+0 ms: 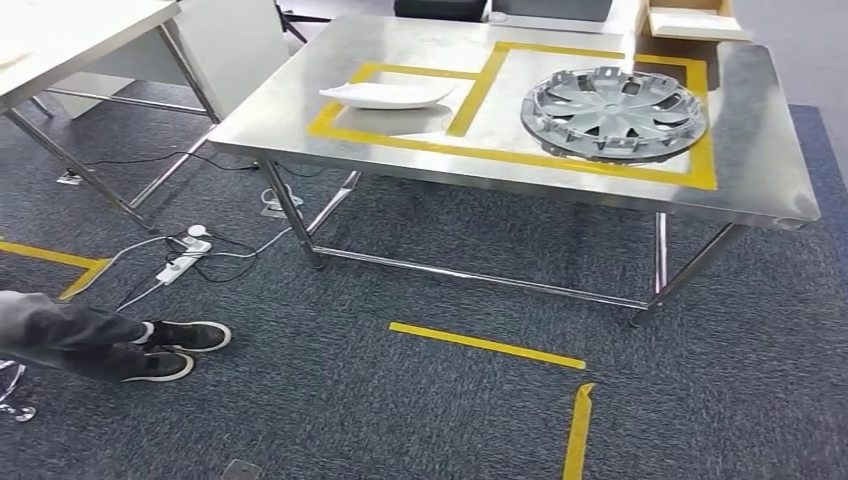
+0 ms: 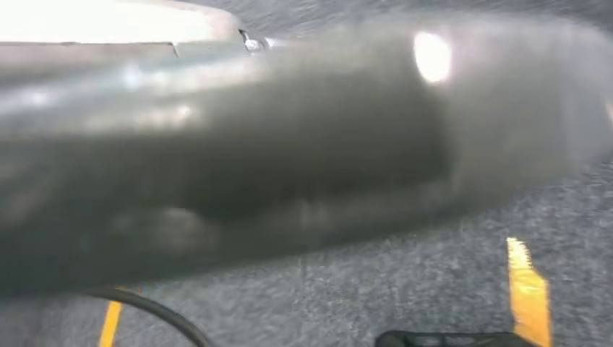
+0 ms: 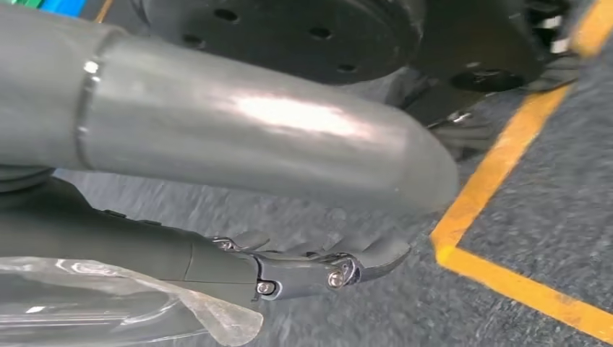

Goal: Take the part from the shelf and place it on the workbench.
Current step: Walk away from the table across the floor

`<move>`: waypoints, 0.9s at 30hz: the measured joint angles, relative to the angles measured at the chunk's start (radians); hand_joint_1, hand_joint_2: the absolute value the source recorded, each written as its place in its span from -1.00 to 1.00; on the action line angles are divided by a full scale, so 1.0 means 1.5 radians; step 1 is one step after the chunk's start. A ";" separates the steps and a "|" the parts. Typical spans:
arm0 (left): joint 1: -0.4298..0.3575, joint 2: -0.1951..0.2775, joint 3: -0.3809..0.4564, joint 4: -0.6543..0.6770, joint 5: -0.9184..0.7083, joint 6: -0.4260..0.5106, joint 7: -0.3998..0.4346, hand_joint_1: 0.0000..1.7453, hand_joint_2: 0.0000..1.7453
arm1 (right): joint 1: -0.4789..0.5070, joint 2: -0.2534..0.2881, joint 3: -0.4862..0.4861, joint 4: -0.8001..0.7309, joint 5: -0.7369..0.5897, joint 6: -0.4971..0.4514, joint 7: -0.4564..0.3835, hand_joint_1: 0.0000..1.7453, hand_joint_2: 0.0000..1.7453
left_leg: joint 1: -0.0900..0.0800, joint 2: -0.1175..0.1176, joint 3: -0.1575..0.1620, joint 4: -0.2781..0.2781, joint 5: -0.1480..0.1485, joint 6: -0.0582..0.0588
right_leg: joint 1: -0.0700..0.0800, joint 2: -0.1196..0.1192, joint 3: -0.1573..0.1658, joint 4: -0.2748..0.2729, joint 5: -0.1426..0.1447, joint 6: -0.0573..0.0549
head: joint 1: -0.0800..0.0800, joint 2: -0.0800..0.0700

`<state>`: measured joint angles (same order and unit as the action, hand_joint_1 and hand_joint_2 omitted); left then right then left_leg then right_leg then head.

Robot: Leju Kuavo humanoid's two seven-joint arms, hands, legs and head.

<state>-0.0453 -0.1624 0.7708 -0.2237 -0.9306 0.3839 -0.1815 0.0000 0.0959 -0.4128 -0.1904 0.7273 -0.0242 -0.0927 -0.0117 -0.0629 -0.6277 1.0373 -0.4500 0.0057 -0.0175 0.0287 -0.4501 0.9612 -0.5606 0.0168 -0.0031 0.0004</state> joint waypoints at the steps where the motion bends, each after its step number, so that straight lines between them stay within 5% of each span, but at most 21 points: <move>1: 0.000 0.000 -0.002 0.000 -0.006 0.003 0.003 -1.00 -1.00 | 0.000 0.001 0.007 0.000 0.012 -0.005 0.010 -1.00 -1.00 | 0.001 0.013 -0.010 0.030 -0.025 -0.004 | 0.000 -0.010 -0.001 0.000 0.002 -0.004 | -0.002 0.000; 3: -0.002 -0.002 -0.008 0.001 -0.014 0.011 0.005 -1.00 -1.00 | 0.000 0.001 0.022 0.001 0.034 -0.024 0.020 -1.00 -1.00 | 0.006 0.029 -0.035 0.115 -0.077 -0.012 | 0.002 -0.032 -0.003 0.000 0.004 -0.008 | -0.005 0.000; 5: -0.002 -0.004 -0.011 0.001 -0.017 0.019 0.001 -1.00 -1.00 | -0.002 0.001 0.036 0.001 0.054 -0.048 0.016 -1.00 -1.00 | 0.011 0.034 -0.040 0.164 -0.090 -0.016 | 0.002 -0.053 -0.003 0.000 0.005 -0.008 | -0.005 0.000; 7: -0.002 -0.005 -0.013 0.001 -0.023 0.023 0.000 -1.00 -1.00 | -0.008 0.002 0.050 0.001 0.070 -0.064 0.005 -1.00 -1.00 | 0.014 0.043 -0.004 0.118 -0.057 -0.017 | 0.002 -0.070 0.000 0.001 0.004 -0.007 | -0.005 0.000; 10: -0.003 -0.005 -0.018 0.001 -0.031 0.028 0.001 -1.00 -1.00 | -0.018 0.005 0.066 0.001 0.082 -0.073 -0.002 -1.00 -1.00 | 0.009 0.084 0.058 0.007 -0.021 -0.008 | 0.005 -0.090 0.006 0.003 0.002 0.001 | -0.004 0.000; 11: -0.003 -0.005 -0.019 0.001 -0.032 0.030 0.002 -1.00 -1.00 | -0.020 0.006 0.070 0.001 0.084 -0.074 -0.003 -1.00 -1.00 | 0.005 0.091 0.062 -0.005 -0.021 -0.002 | 0.006 -0.097 0.006 0.003 0.002 0.004 | -0.004 0.000; 13: -0.003 -0.005 -0.020 0.002 -0.032 0.032 0.002 -1.00 -1.00 | -0.025 0.009 0.077 0.001 0.086 -0.075 -0.002 -1.00 -1.00 | 0.003 0.081 0.060 -0.012 -0.024 0.008 | 0.007 -0.109 0.007 0.004 0.002 0.011 | -0.004 0.000; 14: -0.002 -0.005 -0.020 0.002 -0.031 0.032 0.002 -1.00 -1.00 | -0.026 0.010 0.079 0.001 0.086 -0.075 -0.002 -1.00 -1.00 | 0.004 0.073 0.060 -0.018 -0.024 0.012 | 0.007 -0.103 0.003 0.008 -0.003 0.014 | -0.003 0.000; 16: -0.003 -0.005 -0.020 0.002 -0.027 0.033 0.002 -1.00 -1.00 | -0.027 0.011 0.082 0.001 0.086 -0.079 -0.003 -1.00 -1.00 | 0.006 0.058 0.058 -0.028 -0.021 0.022 | 0.005 -0.067 -0.020 0.049 -0.033 0.018 | 0.000 0.000; 18: -0.004 -0.006 -0.019 0.002 -0.015 0.032 0.003 -1.00 -1.00 | -0.024 0.011 0.084 0.001 0.086 -0.085 -0.002 -1.00 -1.00 | 0.003 0.042 0.053 -0.029 -0.016 0.029 | 0.004 -0.030 -0.065 0.140 -0.073 0.018 | 0.003 0.000; 20: -0.004 -0.008 -0.014 0.002 -0.002 0.031 0.004 -1.00 -1.00 | -0.021 0.012 0.084 0.002 0.085 -0.089 0.003 -1.00 -1.00 | 0.000 0.025 0.050 -0.028 -0.013 0.032 | 0.005 -0.021 -0.100 0.202 -0.082 0.016 | 0.002 0.000; 22: -0.002 -0.008 -0.009 0.002 0.004 0.031 0.008 -1.00 -1.00 | -0.019 0.012 0.085 0.002 0.083 -0.091 0.012 -1.00 -1.00 | -0.003 0.007 0.049 -0.026 -0.011 0.032 | 0.005 -0.015 -0.090 0.164 -0.041 0.012 | 0.002 0.000; 24: -0.002 -0.009 -0.006 0.002 0.005 0.031 0.012 -1.00 -1.00 | -0.018 0.012 0.085 0.002 0.081 -0.091 0.020 -1.00 -1.00 | -0.004 -0.010 0.047 -0.022 -0.011 0.030 | 0.005 0.013 -0.053 0.077 0.006 0.006 | 0.002 0.000; 27: -0.004 -0.011 -0.004 0.002 0.004 0.031 0.009 -1.00 -1.00 | -0.019 0.013 0.085 0.003 0.087 -0.090 0.025 -1.00 -1.00 | -0.002 -0.032 0.035 -0.016 -0.005 0.020 | 0.006 0.037 -0.029 0.022 0.014 0.001 | 0.002 0.000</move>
<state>-0.0507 -0.1787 0.7651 -0.2212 -0.9246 0.4297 -0.1675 -0.0282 0.1147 -0.2849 -0.1861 0.8582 -0.1591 -0.0554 -0.0143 -0.1110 -0.5755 1.0130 -0.4573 0.0350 -0.0090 0.0834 -0.4931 0.9936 -0.5395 0.0188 -0.0007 0.0004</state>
